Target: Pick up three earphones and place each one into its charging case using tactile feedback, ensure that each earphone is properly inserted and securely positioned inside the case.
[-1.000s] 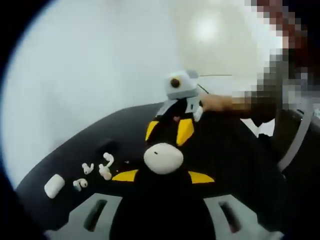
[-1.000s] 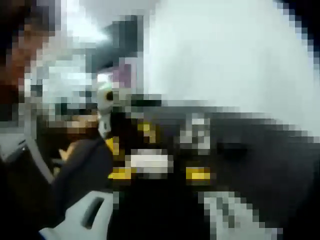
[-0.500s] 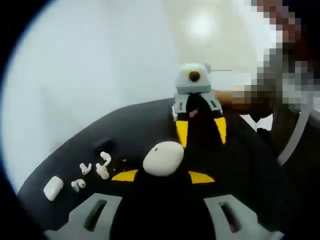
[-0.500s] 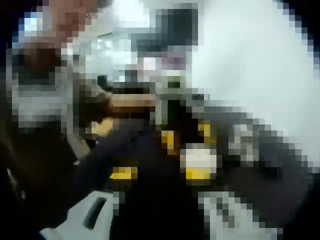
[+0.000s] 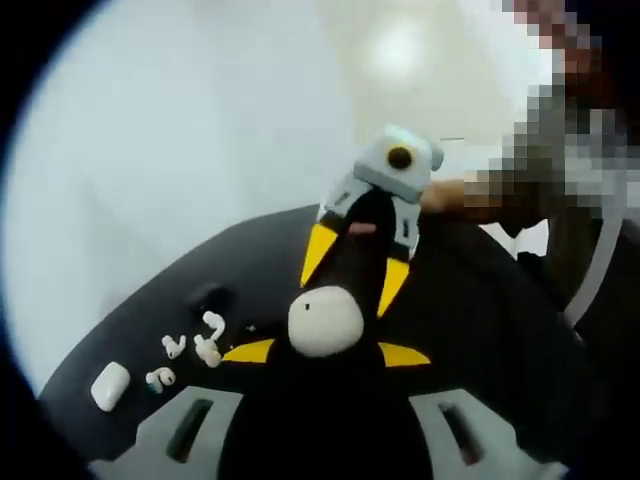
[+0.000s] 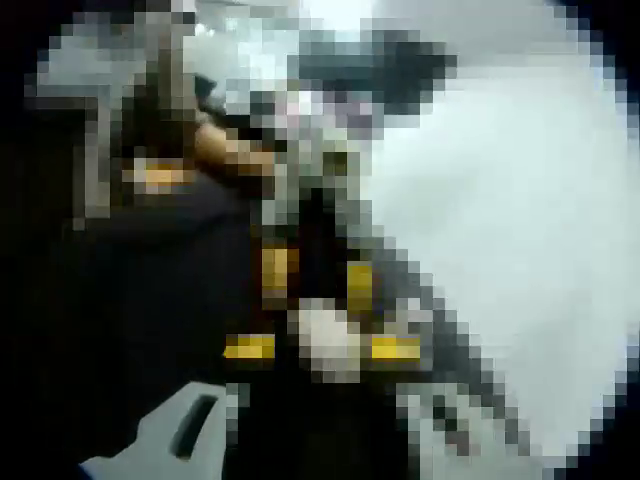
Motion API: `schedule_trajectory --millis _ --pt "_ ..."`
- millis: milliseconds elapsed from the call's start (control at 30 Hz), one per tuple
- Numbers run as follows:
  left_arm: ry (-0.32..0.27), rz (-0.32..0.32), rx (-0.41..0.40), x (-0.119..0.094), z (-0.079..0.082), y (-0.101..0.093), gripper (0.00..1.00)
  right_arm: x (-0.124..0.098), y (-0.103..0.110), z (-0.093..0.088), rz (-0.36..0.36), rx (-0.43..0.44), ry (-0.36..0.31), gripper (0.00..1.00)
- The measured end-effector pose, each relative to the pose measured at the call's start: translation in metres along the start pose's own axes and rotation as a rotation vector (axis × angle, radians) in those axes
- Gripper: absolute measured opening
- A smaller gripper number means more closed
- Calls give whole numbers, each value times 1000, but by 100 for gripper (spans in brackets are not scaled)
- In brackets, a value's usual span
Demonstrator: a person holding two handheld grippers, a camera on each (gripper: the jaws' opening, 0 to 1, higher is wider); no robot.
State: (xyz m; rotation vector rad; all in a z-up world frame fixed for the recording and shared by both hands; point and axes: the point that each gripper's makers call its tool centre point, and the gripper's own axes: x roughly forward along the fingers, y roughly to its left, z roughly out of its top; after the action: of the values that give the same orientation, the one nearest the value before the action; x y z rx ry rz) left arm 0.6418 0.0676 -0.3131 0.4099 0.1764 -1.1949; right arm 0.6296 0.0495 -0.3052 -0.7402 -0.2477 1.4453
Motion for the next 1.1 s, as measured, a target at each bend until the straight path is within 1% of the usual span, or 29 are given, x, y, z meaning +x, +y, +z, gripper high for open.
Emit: schedule_trajectory --millis 33,100,133,167,233,267,333,367,433,467,500,533,567,600,633,667,700,733,767,800,833,867,900,933,967,1000,1033,1067,1100 --pt "-2 -1 -1 1 0 0 35 2 2 -4 -6 5 15 31" --pt "-12 -11 -11 3 0 -1 34 5 0 -1 -25 2 -22 30" --pt "-16 -15 -18 4 0 -1 33 6 -2 -2 -33 -3 -16 28" --pt "-18 -16 -24 4 0 -1 34 6 -4 -4 -47 -44 10 26" --pt "-20 -8 -21 3 0 1 35 9 -6 -3 -63 -32 27 25" --pt "-20 -9 -21 3 0 1 35 8 -7 -3 -62 -13 38 24" --pt "-21 -6 -15 3 0 1 36 5 -9 -2 -66 24 34 23" --pt "-21 -5 -12 3 0 1 36 4 -10 -1 -66 66 26 22" --pt "-21 -5 -5 3 1 1 36 0 -14 5 -65 141 -4 20" --pt "-20 -8 -3 3 1 1 35 -3 -15 10 -60 181 -37 18" --pt "-20 -9 -1 3 1 0 35 -4 -15 14 -49 216 -63 14" --pt "-19 -6 1 3 1 1 35 -7 -18 21 -54 248 -102 4" --pt "-19 -11 6 3 1 -1 34 -6 -21 17 -62 264 -84 3" --pt "-18 -14 11 4 1 -2 32 -6 -23 13 -65 239 -64 3" --pt "-18 -17 14 5 1 -3 32 -3 -21 2 -53 189 -11 4" --pt "-18 -19 13 5 1 -3 31 -3 -16 -5 -40 184 22 4" --pt "-16 -12 7 5 1 -2 32 -3 -23 1 -73 128 -39 5" --pt "-18 -16 10 5 1 -3 32 -6 -20 1 -66 155 -38 9" --pt "-18 -14 12 5 1 -2 32 -8 -19 4 -44 169 -61 16" --pt "-19 -12 14 5 1 -2 32 -11 -15 5 -13 208 -61 26" --pt "-18 -10 18 4 1 -1 32 -13 -12 4 12 225 -56 38" --pt "-17 -7 24 4 1 -1 32 -16 -13 5 4 205 -62 39" --pt "-16 -7 28 3 1 -1 32 -16 -15 3 -14 148 -57 37" --pt "-16 -8 31 3 1 -1 32 -16 -11 0 -14 95 -29 35" --pt "-16 -13 28 3 1 -2 31 -12 -7 -6 -11 40 17 34" --pt "-15 -18 23 4 1 -2 30 -8 -1 -8 7 -3 40 34" --pt "-18 -16 21 4 1 -2 30 -4 1 -5 -2 -4 18 30" --pt "-18 -16 17 5 1 -2 29 -2 6 0 22 -48 -7 28" --pt "-18 -18 14 4 1 -2 29 1 4 0 -13 -87 -7 26"
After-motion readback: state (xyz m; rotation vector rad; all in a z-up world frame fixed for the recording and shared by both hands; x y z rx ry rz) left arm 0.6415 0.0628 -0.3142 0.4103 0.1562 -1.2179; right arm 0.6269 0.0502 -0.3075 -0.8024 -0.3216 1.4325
